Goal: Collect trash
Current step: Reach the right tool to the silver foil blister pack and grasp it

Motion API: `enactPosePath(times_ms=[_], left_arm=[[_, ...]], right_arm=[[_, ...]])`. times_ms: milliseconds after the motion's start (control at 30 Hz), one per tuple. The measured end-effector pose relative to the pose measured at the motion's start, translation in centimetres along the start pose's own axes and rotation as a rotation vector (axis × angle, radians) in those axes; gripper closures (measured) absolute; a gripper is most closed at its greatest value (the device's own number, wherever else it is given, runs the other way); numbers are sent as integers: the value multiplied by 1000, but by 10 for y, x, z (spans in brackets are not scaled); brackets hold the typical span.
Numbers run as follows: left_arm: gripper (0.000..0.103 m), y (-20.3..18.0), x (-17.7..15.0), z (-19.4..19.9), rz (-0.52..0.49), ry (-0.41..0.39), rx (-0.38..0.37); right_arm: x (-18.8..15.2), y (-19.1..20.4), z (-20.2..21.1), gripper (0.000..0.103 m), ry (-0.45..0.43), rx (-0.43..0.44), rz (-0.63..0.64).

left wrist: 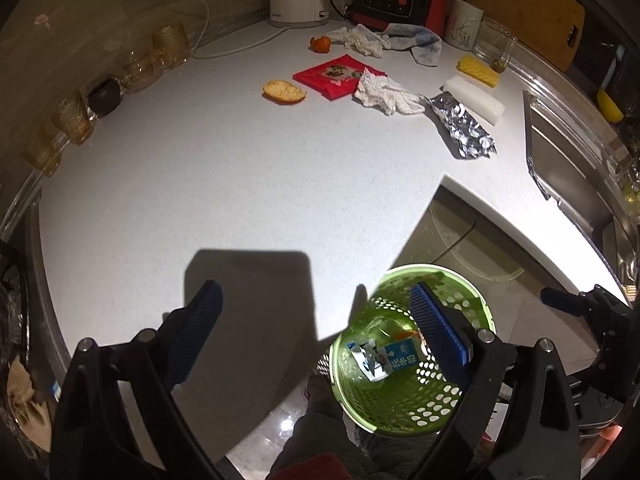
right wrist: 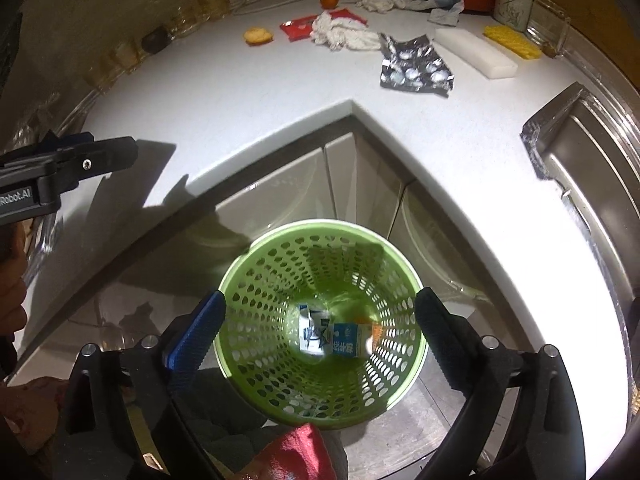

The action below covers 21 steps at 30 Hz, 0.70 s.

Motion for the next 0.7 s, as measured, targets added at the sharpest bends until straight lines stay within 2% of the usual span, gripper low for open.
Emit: enactPosePath(times_ms=[100, 367, 500, 700], left_arm=[[13, 6, 17, -6, -7, -13, 1], [12, 20, 65, -33, -38, -41, -23], [13, 28, 87, -48, -34, -51, -33], [13, 36, 122, -75, 25, -57, -21]], right_arm=[[16, -3, 6, 3, -40, -33, -21], [77, -31, 10, 3, -132, -133, -100], [111, -45, 1, 3, -154, -151, -128], [149, -66, -21, 3, -151, -174, -124]])
Point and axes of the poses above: each gripper's, at about its wrist camera, not at the fingertips, and z roughly against the way its jaws point, y to its left, x to its top, the point moved 7 cm from there along -z, roughly the way its jaws point, and after that the axes turned 5 degrees about x, right-handed, at the moved point
